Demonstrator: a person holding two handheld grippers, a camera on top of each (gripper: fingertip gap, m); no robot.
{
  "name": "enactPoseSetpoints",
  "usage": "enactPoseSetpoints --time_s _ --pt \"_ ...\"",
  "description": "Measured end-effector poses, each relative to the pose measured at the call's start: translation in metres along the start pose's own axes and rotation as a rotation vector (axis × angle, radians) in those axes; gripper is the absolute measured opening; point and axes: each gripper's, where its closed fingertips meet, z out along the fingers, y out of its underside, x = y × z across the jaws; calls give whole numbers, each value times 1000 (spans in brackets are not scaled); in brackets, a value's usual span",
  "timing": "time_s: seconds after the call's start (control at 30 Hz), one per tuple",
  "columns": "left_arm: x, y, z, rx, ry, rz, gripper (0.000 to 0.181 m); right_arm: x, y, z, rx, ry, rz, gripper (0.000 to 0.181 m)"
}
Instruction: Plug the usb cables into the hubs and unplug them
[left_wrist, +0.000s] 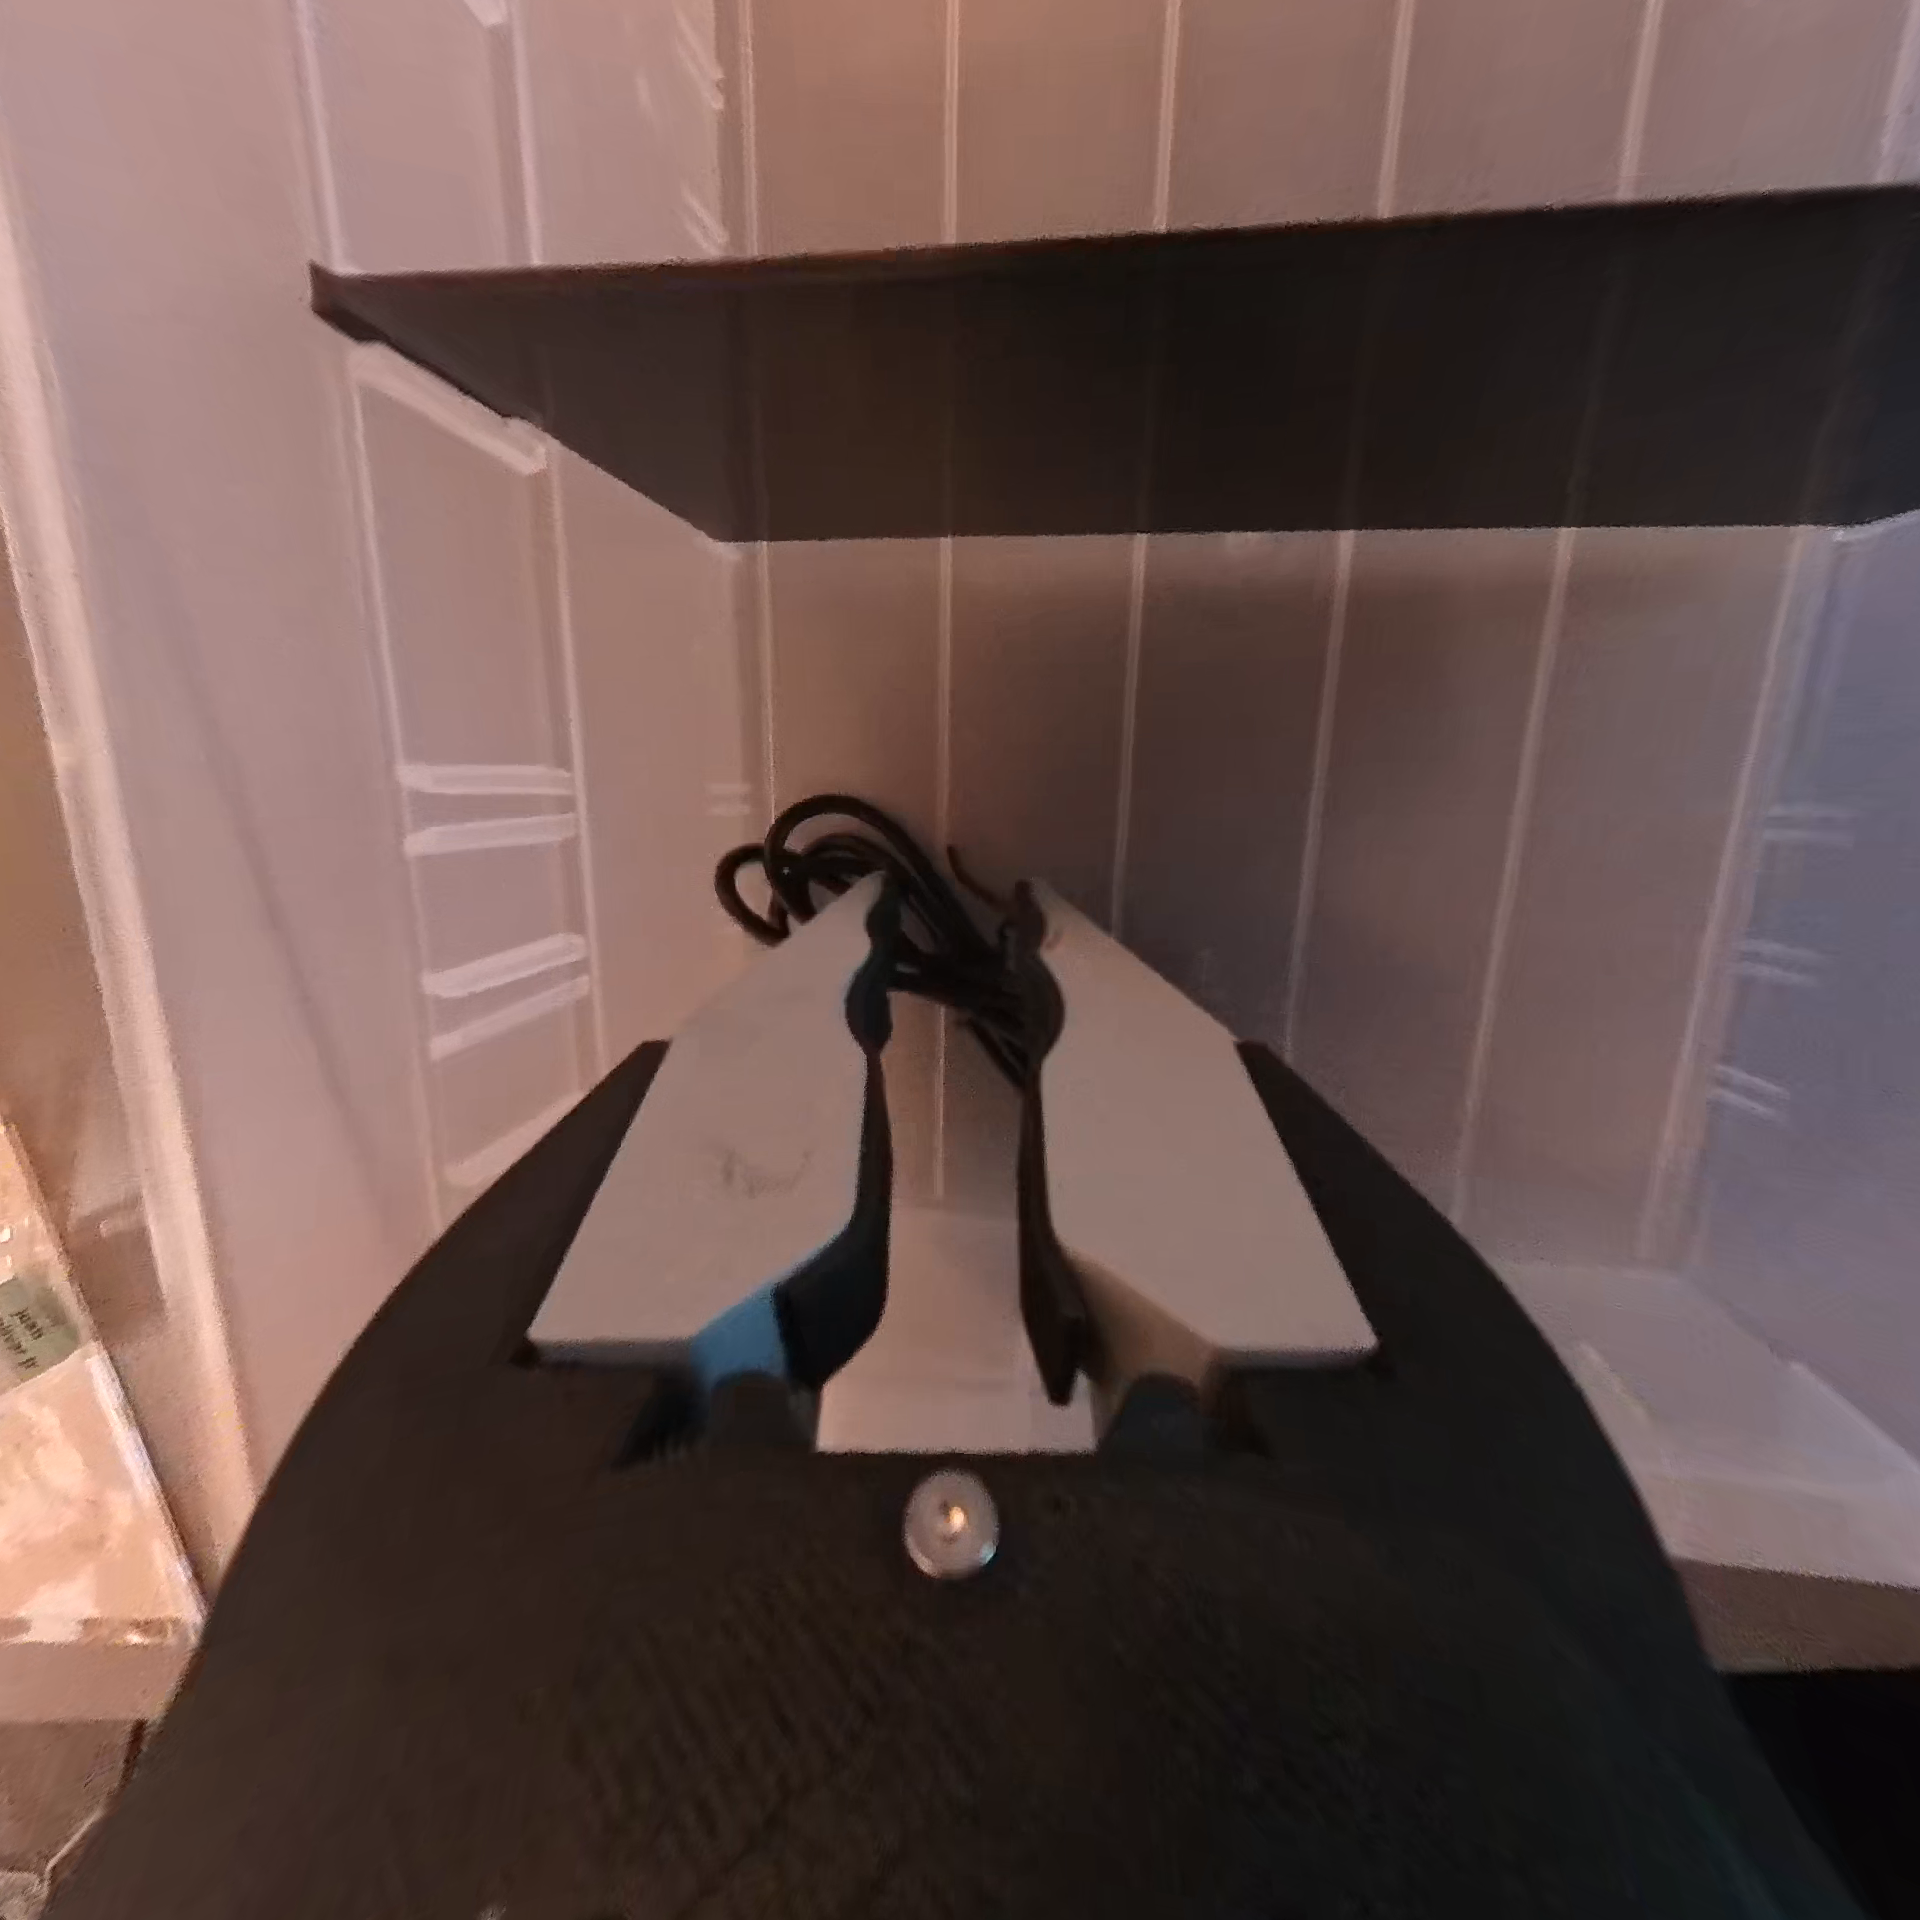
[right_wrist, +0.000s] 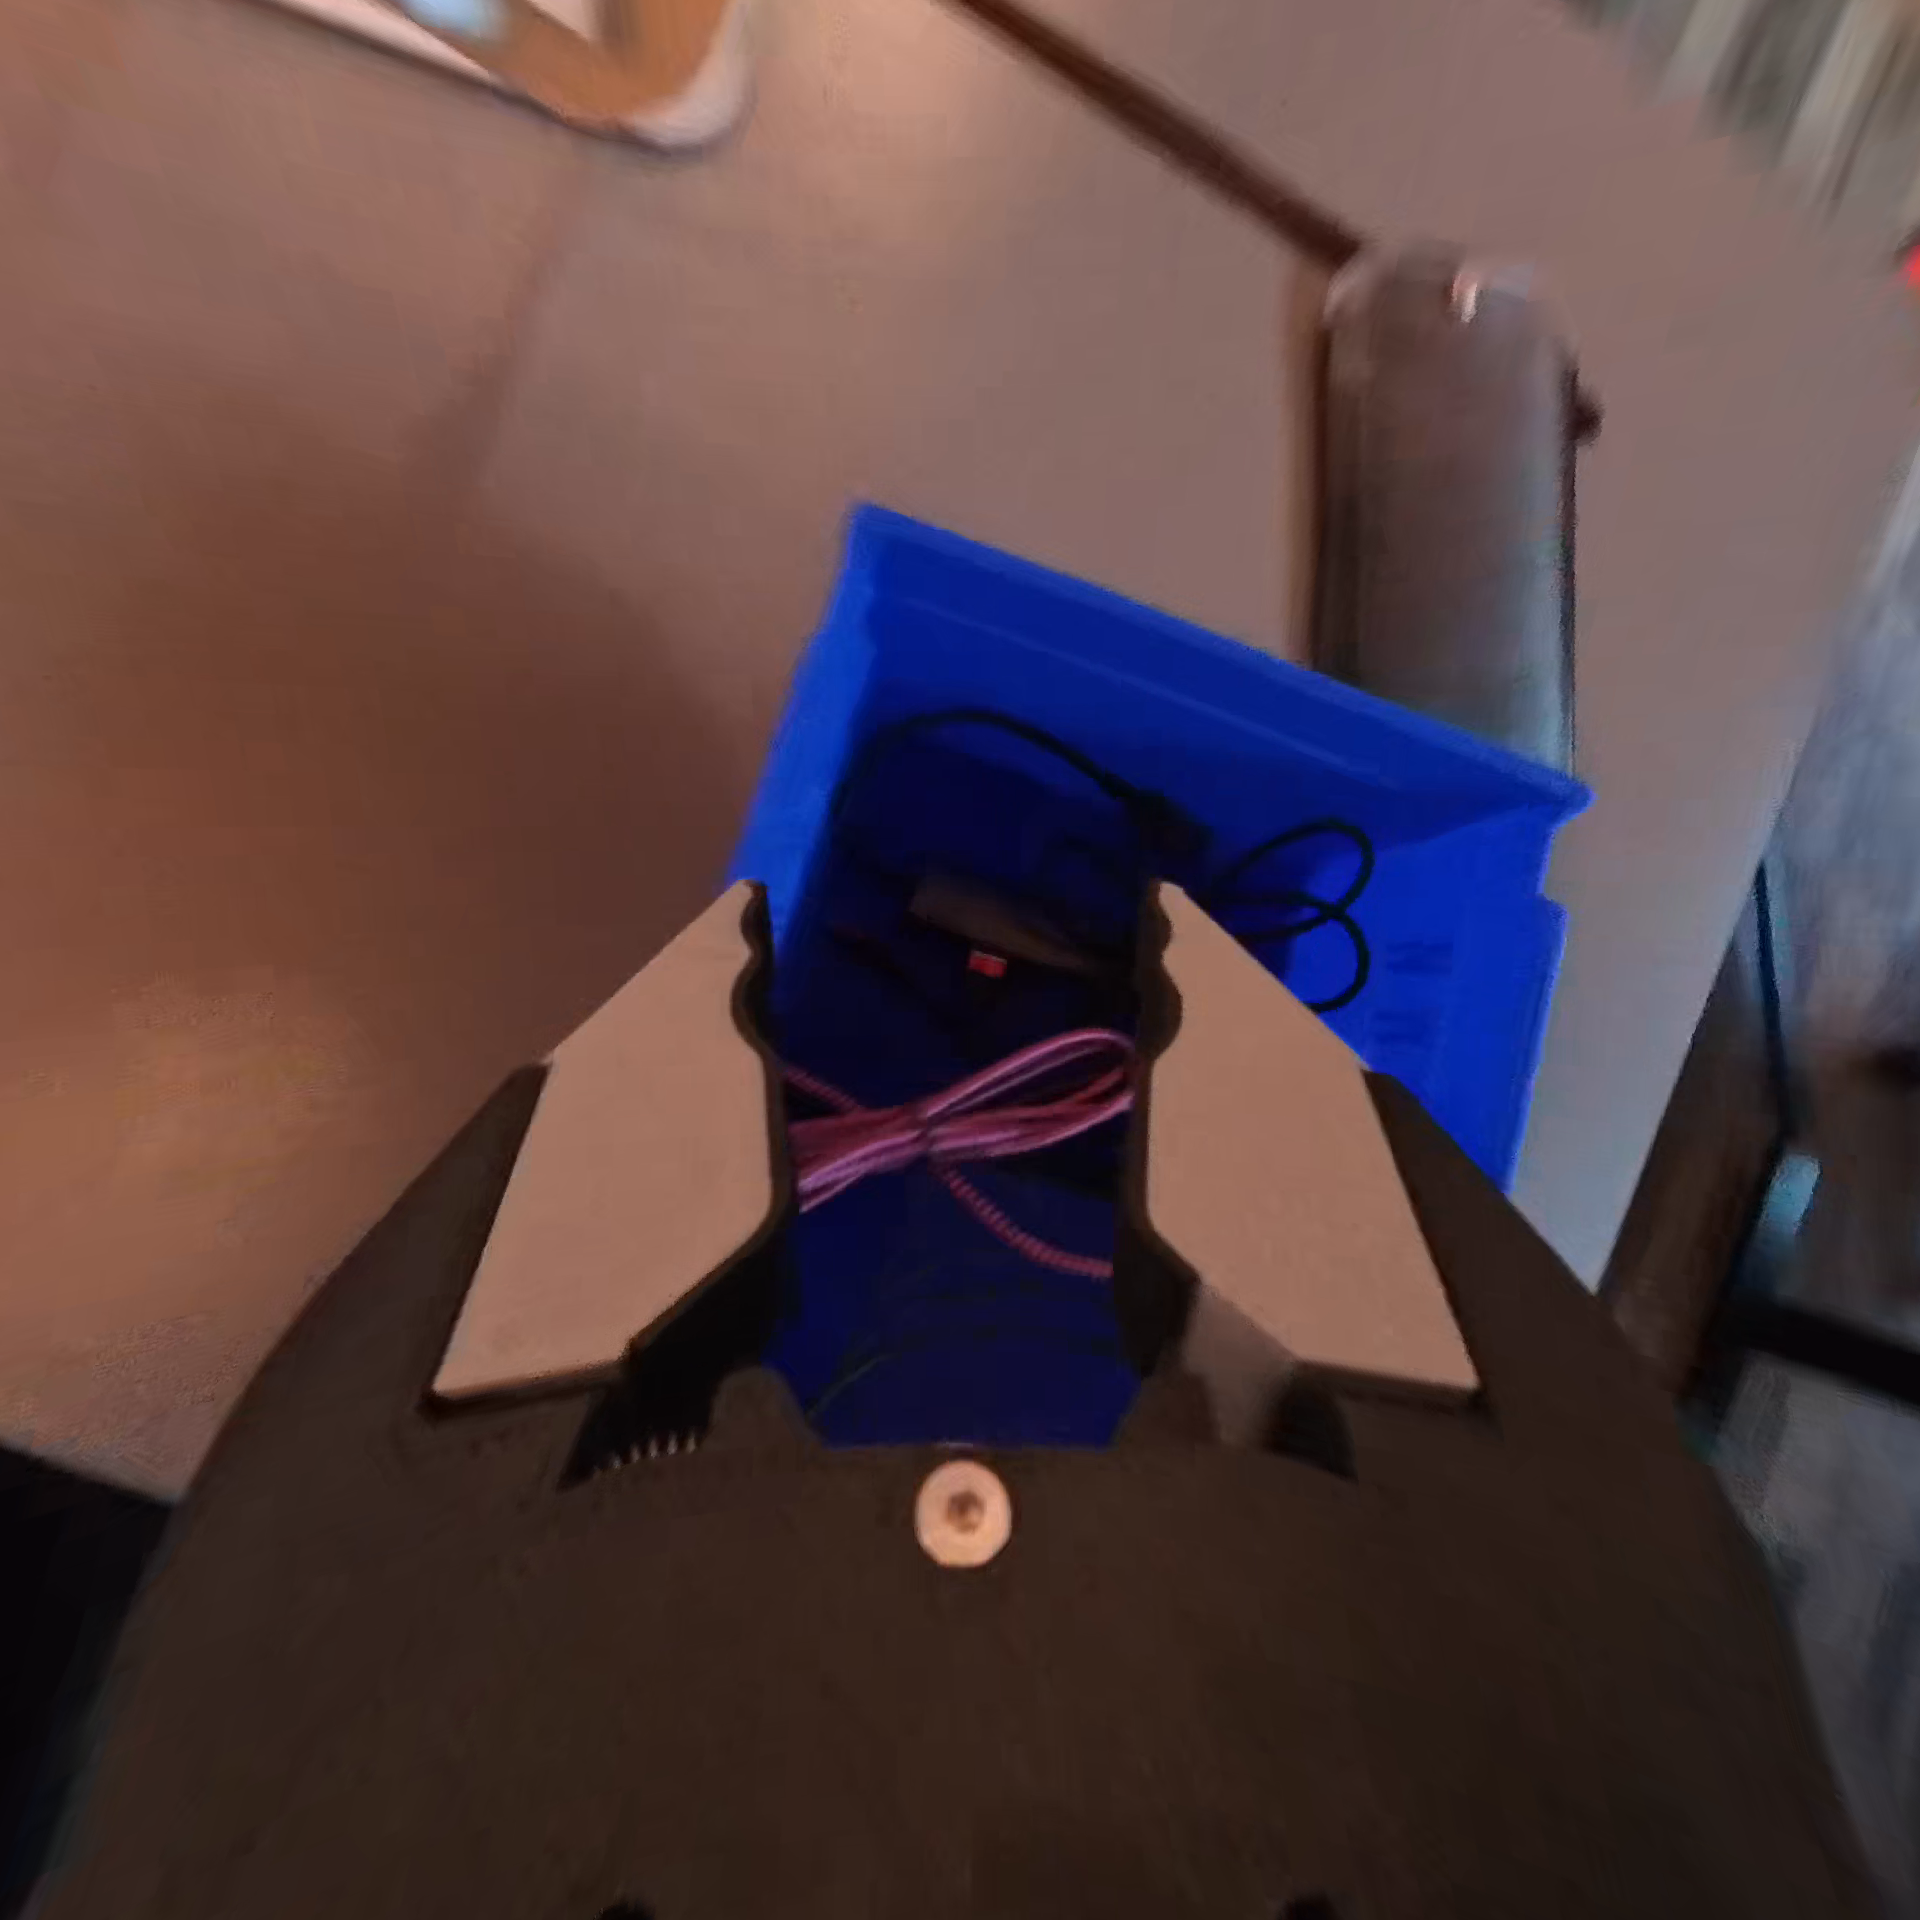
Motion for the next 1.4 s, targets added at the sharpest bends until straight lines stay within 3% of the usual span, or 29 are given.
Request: enactPoseSetpoints --time_s 0.13,0.3,0.63,0.67,0.7,0.73,0.83,1.0,1.13,1.3,1.4 --pt "5 -1 -9 70 -12 41 0 23 22 66 -228 -34 92 62" --pt "9 -15 -25 188 -60 56 0 18 36 110 -332 -109 197 59" --pt "9 -2 -34 196 -4 -39 0 12 26 136 -279 -337 679 66" --pt "11 -2 -34 201 19 -48 0 8 24 137 -282 -378 700 61" --pt "12 -3 -32 212 33 -61 17 4 20 137 -272 -430 717 44" --pt "13 -4 -31 223 53 -74 20 1 17 136 -264 -475 738 30" --pt "13 -6 -32 252 59 -85 24 -1 12 137 -247 -519 765 24" --pt "12 -4 -35 261 56 -67 26 -3 -13 109 -55 -596 747 5" --pt "12 -3 -37 280 73 -73 25 8 -40 59 197 -714 778 1" --pt "13 -1 -38 279 68 -59 24 34 -60 0 384 -685 736 0" --pt "15 -3 -39 282 64 -48 23 34 -86 -45 485 -716 679 0"
